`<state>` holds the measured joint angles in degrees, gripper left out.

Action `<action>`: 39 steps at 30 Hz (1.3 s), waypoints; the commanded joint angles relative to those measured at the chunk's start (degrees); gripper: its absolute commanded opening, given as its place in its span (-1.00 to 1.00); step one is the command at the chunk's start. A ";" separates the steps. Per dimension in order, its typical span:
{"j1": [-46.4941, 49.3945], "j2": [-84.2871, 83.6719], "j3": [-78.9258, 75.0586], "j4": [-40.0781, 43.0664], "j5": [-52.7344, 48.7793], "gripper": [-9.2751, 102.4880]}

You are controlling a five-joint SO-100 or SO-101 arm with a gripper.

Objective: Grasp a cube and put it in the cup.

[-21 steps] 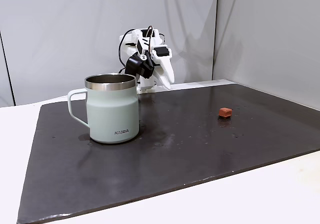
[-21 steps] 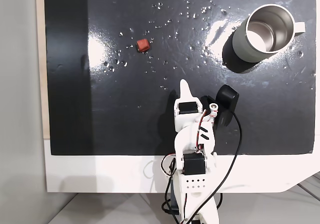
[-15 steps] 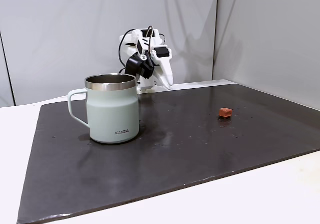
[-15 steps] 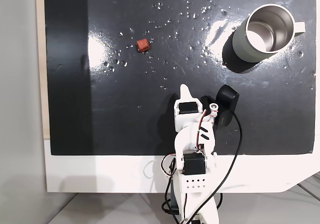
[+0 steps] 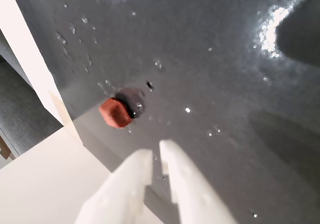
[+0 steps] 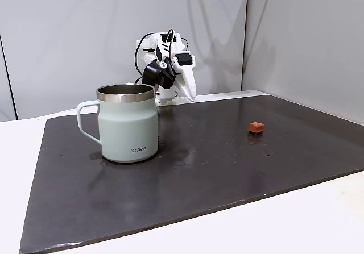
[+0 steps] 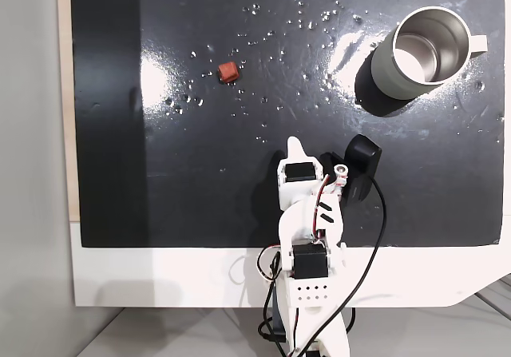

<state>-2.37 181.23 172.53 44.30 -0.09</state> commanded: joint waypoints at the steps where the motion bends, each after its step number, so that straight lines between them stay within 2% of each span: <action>1: -0.88 0.79 -0.44 -2.20 -1.23 -0.84; 9: -2.20 -3.60 -10.46 -0.09 -2.29 -0.84; 15: -2.64 -25.93 -30.32 -0.97 -0.79 -0.84; 21: -2.90 -46.23 -50.19 2.29 2.37 -0.84; 31: -3.52 -71.98 -72.60 8.79 9.23 -0.83; 39: -8.61 -88.24 -89.47 15.91 10.28 -0.83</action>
<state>-9.40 95.36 91.23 58.45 9.84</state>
